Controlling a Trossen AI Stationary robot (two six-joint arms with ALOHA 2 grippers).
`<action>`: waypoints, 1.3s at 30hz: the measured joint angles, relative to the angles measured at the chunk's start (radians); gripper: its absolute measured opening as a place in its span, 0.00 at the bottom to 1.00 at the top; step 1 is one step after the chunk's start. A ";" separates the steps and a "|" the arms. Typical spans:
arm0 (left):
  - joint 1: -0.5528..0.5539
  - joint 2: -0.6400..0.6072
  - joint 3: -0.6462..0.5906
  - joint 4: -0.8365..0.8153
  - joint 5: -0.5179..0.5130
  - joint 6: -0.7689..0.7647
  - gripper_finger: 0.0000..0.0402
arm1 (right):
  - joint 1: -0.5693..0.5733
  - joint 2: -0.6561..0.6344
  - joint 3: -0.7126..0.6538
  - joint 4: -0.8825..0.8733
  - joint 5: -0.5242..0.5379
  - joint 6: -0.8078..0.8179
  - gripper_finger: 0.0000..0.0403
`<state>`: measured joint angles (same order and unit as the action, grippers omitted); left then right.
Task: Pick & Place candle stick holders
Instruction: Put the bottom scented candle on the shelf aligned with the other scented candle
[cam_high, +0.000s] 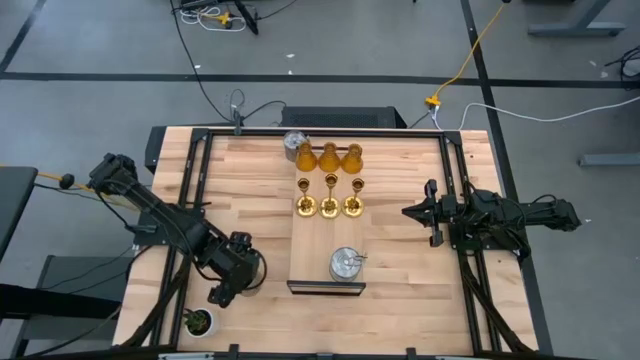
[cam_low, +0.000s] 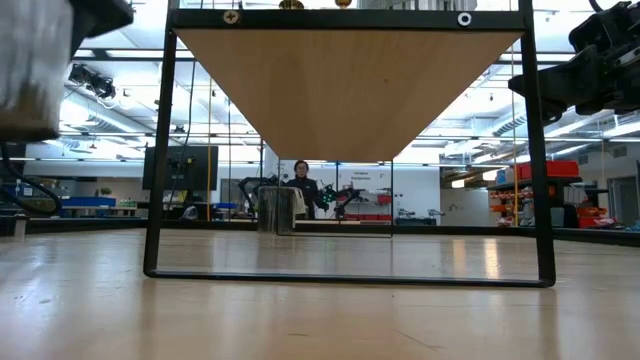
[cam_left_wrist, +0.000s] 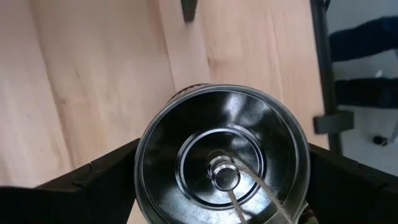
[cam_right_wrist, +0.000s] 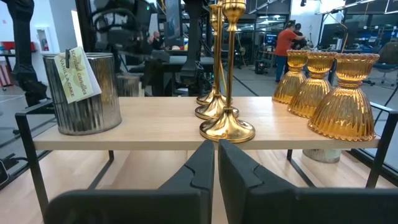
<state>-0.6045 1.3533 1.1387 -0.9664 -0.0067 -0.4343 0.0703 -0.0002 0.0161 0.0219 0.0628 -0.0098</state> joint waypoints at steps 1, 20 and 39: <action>0.007 0.000 0.017 -0.011 0.000 -0.002 0.95 | 0.000 0.000 0.000 0.000 0.000 0.000 0.07; 0.152 0.002 0.263 -0.179 -0.083 0.001 0.95 | 0.000 0.000 0.000 0.000 0.000 0.000 0.07; 0.251 0.157 0.531 -0.175 -0.090 0.090 0.95 | 0.000 0.000 0.000 0.000 0.000 0.000 0.07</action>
<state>-0.3538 1.5106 1.6697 -1.1413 -0.0968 -0.3445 0.0700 -0.0002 0.0162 0.0219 0.0628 -0.0097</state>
